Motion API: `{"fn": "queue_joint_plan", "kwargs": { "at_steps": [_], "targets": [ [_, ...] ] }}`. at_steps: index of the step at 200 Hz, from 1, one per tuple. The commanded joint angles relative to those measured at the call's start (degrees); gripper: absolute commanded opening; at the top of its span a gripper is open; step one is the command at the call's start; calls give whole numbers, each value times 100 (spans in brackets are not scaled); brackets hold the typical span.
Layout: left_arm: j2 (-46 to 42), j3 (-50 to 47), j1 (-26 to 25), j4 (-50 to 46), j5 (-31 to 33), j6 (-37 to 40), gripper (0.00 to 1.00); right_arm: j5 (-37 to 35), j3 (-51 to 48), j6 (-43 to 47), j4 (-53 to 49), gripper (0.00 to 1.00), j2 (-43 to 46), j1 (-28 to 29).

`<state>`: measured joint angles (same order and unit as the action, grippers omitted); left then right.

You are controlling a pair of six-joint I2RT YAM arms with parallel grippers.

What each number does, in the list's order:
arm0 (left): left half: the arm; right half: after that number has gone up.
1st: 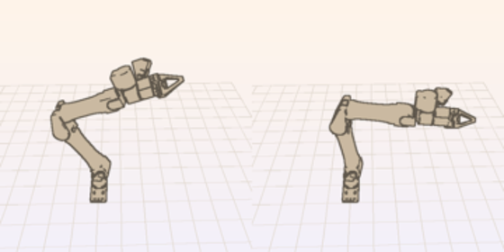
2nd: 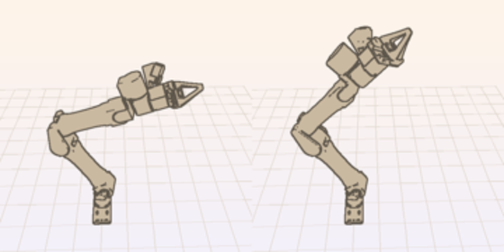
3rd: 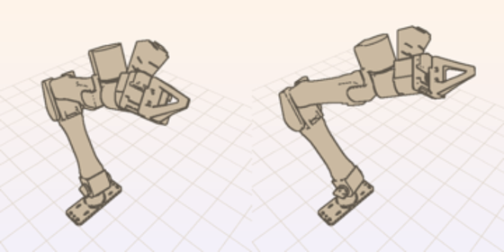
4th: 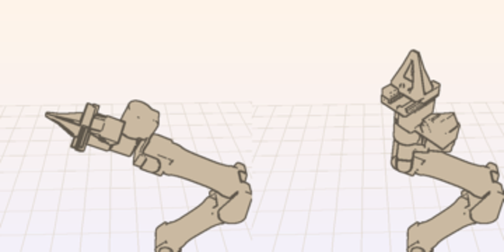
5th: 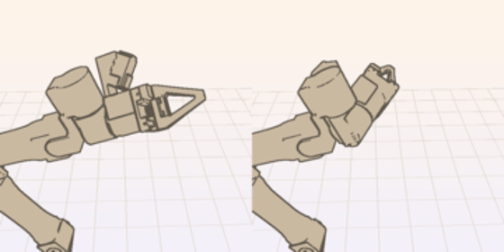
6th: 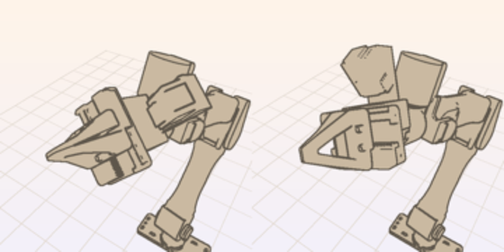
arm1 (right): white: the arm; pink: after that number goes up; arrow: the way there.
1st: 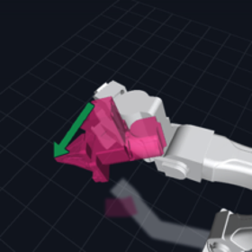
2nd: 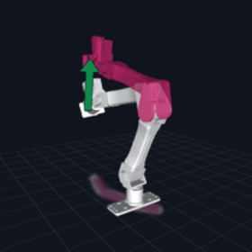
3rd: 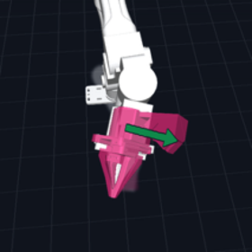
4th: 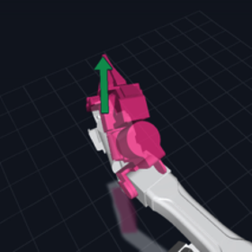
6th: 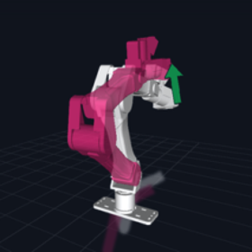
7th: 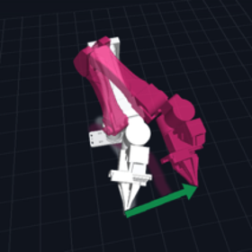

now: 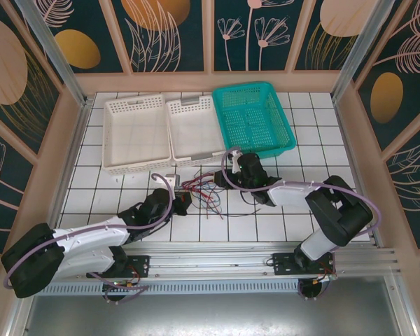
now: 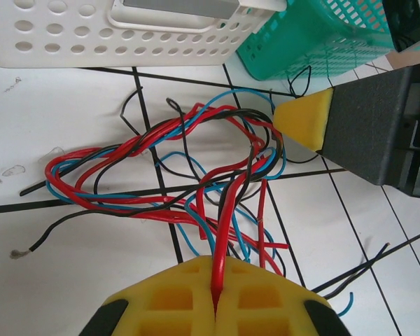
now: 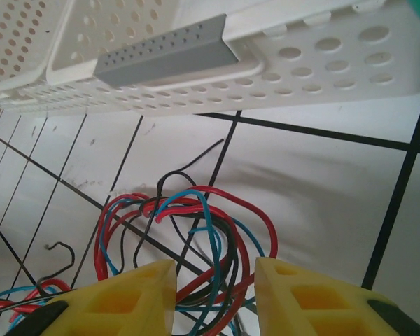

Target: Untangle the cables

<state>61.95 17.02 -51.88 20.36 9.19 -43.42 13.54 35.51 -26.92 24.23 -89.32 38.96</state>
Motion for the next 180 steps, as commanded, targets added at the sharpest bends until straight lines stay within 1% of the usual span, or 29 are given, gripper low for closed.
{"fn": "queue_joint_plan", "kwargs": {
  "at_steps": [1,45,86,108,129,161,180],
  "targets": [
    [-138,5,-42,21,-58,119,0,-22,-20,133,209,35,-89,-34],
    [-185,-25,-51,16,-84,86,0,344,-46,10,621,35,-210,-20],
    [-122,-21,-50,65,-138,86,0,595,-44,-39,931,32,-328,-21],
    [-123,-47,-45,84,-128,71,0,676,-26,-81,981,26,-384,-20],
    [-154,-80,-49,109,-138,53,0,676,-95,-116,1059,18,-355,-21],
    [-219,-146,-51,110,-130,26,0,580,-139,-137,1029,0,-264,-29],
    [-279,-185,-46,28,-109,4,0,266,-255,-121,911,0,35,-42]
  ]
}}
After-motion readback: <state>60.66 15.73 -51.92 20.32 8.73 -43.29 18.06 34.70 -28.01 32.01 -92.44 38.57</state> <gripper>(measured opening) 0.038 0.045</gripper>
